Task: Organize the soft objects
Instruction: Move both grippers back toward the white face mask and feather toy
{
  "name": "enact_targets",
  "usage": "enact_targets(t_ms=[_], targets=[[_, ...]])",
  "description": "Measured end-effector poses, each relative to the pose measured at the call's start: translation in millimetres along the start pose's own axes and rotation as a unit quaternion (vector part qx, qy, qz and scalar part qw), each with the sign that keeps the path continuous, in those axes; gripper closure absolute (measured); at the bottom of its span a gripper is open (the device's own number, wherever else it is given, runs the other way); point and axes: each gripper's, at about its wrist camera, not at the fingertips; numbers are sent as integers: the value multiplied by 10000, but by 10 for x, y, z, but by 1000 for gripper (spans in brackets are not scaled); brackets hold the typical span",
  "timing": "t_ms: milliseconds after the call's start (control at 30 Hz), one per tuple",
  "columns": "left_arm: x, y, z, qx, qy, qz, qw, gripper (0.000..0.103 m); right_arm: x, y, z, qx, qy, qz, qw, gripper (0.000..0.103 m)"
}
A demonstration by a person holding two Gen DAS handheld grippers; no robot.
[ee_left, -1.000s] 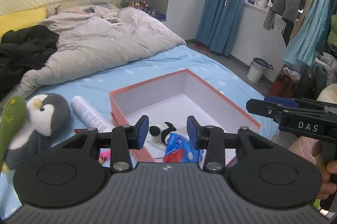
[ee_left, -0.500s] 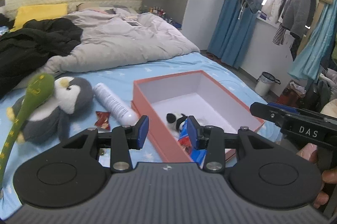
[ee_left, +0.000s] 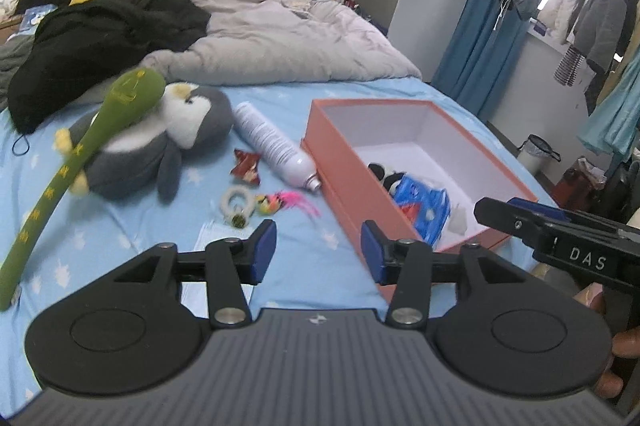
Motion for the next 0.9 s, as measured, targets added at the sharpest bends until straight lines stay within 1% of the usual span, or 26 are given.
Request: enact_targets(t_ms=[100,233,267,300,333,467,567,733,900], targets=[[71,-14,-113,68,49,100,9999,44,54,-36,-132,111,49,-42,9999,48],[180,-73,-239,186,113,248,9995,41,129,-101,-328,279,124,-36,9995,48],[215,-100,-281,231,142,287,9992,38,151,-123,-374,323,164,-58,9993,48],[244,-127,-304,260,181,342,9989,33,173,-144,-415,379,193,-59,9991,48],[277,-162,-326,287,227,417,9985,31,188,-165,-450,445,207,-20,9988,48],[402,-343,-387,427,334,564,9969,31,217,-295,-520,588,198,49,9981,48],[496,-492,-394,539,437,564,9960,31,234,-435,-544,722,235,65,9971,48],[672,-798,-420,744,464,669,9939,27,297,-744,-530,930,393,90,9948,48],[927,-1212,-486,1155,417,743,9896,27,403,-1137,-483,1090,492,144,9927,48]])
Point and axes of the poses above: each gripper's, at about its wrist camera, not at the fingertips, and y roughly against the way its jaws point, x to its left, z to its top, and after that the axes turned 1 degree about z, right-handed
